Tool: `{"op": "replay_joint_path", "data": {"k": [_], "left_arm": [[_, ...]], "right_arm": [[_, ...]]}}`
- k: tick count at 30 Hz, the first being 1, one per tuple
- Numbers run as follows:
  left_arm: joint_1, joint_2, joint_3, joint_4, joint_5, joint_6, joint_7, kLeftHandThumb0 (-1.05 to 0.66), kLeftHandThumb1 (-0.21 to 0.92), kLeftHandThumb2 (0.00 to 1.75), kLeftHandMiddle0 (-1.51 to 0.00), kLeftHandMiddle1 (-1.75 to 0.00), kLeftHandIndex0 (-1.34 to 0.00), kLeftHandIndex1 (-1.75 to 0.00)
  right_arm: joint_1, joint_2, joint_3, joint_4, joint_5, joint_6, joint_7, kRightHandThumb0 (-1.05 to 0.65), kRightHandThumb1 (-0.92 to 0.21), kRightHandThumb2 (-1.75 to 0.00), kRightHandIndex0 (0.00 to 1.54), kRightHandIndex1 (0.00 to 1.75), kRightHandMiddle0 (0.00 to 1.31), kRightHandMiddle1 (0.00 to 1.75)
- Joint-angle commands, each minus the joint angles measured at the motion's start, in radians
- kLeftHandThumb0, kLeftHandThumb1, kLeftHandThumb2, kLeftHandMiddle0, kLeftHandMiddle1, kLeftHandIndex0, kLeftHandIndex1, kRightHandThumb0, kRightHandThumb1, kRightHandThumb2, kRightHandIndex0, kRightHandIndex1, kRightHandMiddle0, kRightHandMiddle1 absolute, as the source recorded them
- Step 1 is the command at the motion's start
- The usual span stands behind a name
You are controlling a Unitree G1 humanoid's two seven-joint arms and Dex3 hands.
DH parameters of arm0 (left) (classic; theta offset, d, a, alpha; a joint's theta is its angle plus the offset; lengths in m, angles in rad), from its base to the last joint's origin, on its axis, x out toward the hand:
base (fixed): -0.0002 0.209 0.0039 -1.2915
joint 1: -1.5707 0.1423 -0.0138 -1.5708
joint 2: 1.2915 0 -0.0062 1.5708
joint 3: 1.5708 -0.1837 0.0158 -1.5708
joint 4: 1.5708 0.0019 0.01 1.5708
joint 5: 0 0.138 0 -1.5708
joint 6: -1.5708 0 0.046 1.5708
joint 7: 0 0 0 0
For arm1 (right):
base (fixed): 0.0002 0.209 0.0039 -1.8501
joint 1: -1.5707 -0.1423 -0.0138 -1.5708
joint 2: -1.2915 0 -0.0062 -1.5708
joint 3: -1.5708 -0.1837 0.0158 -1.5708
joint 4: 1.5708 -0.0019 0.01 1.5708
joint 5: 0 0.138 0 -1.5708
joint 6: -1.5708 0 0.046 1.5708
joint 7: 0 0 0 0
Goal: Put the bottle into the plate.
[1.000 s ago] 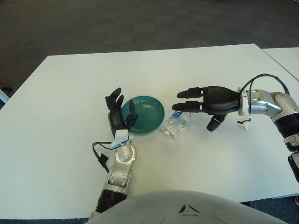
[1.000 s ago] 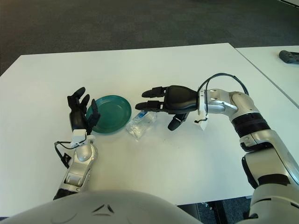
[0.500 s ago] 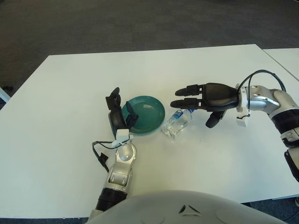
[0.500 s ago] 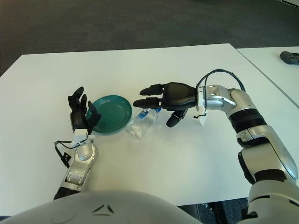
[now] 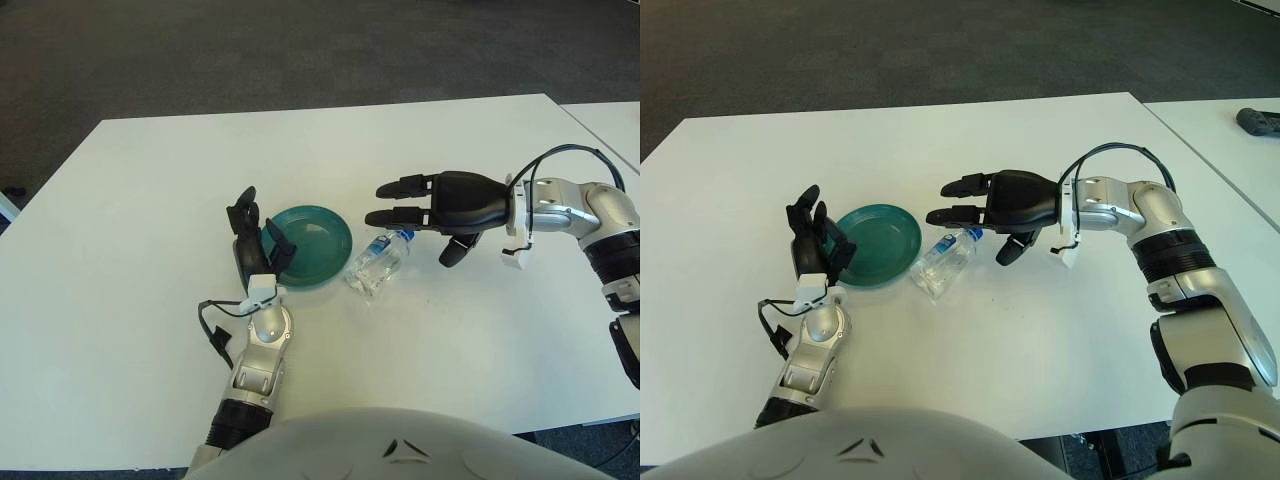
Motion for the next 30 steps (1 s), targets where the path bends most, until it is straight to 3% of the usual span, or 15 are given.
{"op": "replay_joint_path", "data": {"k": [1, 9, 20, 30], "left_arm": [[-0.036, -0.102, 0.002, 0.014, -0.003, -0.013, 0.01, -0.85, 0.92, 1.12, -0.37, -0.08, 0.0, -0.78], [-0.043, -0.102, -0.003, 0.025, 0.002, -0.021, 0.02, -0.84, 0.92, 1.12, -0.37, -0.08, 0.0, -0.77], [-0.053, -0.095, -0.019, 0.034, 0.035, -0.021, 0.043, -0.84, 0.92, 1.12, -0.37, -0.07, 0.0, -0.77], [-0.05, -0.091, -0.032, 0.025, 0.041, -0.005, 0.036, -0.85, 0.92, 1.12, -0.37, -0.05, 0.0, -0.73]], "right_arm": [[-0.004, 0.031, 0.009, 0.019, -0.071, 0.02, -0.063, -1.04, -0.92, -1.04, 0.0, 0.0, 0.0, 0.0], [-0.035, 0.04, 0.034, 0.027, -0.157, 0.009, -0.171, -1.01, -0.92, -1.03, 0.0, 0.0, 0.0, 0.0], [-0.085, 0.121, 0.137, 0.108, -0.13, 0.037, -0.106, -1.05, -0.92, -1.09, 0.03, 0.01, 0.0, 0.0], [-0.104, 0.137, 0.198, 0.172, -0.13, 0.035, -0.096, -1.05, -0.92, -1.1, 0.03, 0.01, 0.0, 0.0]]}}
